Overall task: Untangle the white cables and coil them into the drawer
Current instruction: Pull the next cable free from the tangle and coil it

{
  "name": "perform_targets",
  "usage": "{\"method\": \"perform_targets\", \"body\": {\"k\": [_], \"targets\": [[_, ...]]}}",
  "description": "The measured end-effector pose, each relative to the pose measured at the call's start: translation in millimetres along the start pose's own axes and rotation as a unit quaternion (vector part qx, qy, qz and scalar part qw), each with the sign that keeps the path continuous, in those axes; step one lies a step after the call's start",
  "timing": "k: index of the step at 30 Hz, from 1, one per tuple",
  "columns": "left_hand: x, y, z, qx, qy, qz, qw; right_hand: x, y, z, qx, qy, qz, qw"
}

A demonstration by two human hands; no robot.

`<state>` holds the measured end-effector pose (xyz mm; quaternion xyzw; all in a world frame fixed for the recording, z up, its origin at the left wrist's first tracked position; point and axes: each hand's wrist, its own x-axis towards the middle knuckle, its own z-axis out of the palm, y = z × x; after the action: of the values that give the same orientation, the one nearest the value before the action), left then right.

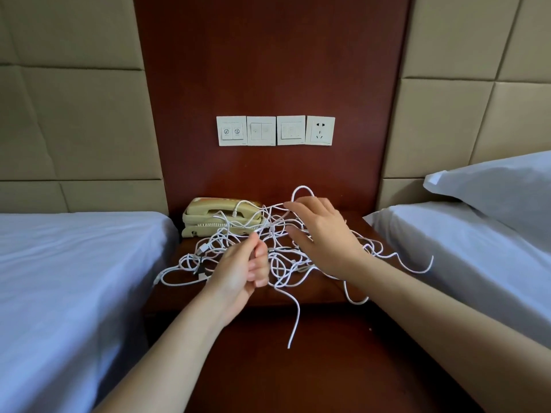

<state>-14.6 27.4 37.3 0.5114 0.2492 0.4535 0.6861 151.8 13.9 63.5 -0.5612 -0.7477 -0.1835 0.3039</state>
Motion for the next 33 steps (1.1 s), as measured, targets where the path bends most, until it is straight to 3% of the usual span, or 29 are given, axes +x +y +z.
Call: {"method": "perform_targets", "body": {"k": [4,6,8,10,14,18,21,24,28,33], "targets": [[-3.4,4.8,0.5,-0.017,-0.020,-0.007,1.000,3.7,9.3,7.3,-0.150,0.054,-0.068,0.985],[-3.1,6.9,0.1,-0.027,-0.027,-0.006,0.999,5.0,16.4,7.9,-0.120,0.031,-0.104,0.987],[-2.0,8.1,-0.4,-0.022,-0.024,-0.004,0.999,3.3,20.2,1.3,-0.024,-0.054,-0.099,0.993],[-1.2,8.0,-1.5,-0.011,-0.013,-0.003,1.000,-4.0,21.1,-3.1,-0.005,-0.140,-0.074,0.987],[-1.2,6.3,-4.1,-0.020,-0.001,-0.008,1.000,-25.3,12.4,-6.8,0.012,-0.043,-0.097,0.994],[-6.0,3.8,1.7,-0.037,-0.019,-0.022,0.999,-31.5,9.3,-1.4,-0.022,0.012,-0.039,0.999],[-8.9,2.2,8.0,-0.064,-0.039,-0.039,0.996,-33.2,4.3,3.8,-0.089,-0.083,-0.001,0.993],[-8.5,-1.5,14.4,-0.099,-0.043,-0.056,0.993,-40.5,-4.3,11.3,-0.116,-0.141,-0.050,0.982],[-4.7,-9.8,22.2,-0.113,-0.014,-0.052,0.992,-54.3,-12.9,19.7,-0.129,-0.100,-0.142,0.976],[4.0,-15.9,22.8,-0.066,0.036,-0.003,0.997,-57.5,-16.9,8.1,-0.044,-0.150,-0.125,0.980]]}}
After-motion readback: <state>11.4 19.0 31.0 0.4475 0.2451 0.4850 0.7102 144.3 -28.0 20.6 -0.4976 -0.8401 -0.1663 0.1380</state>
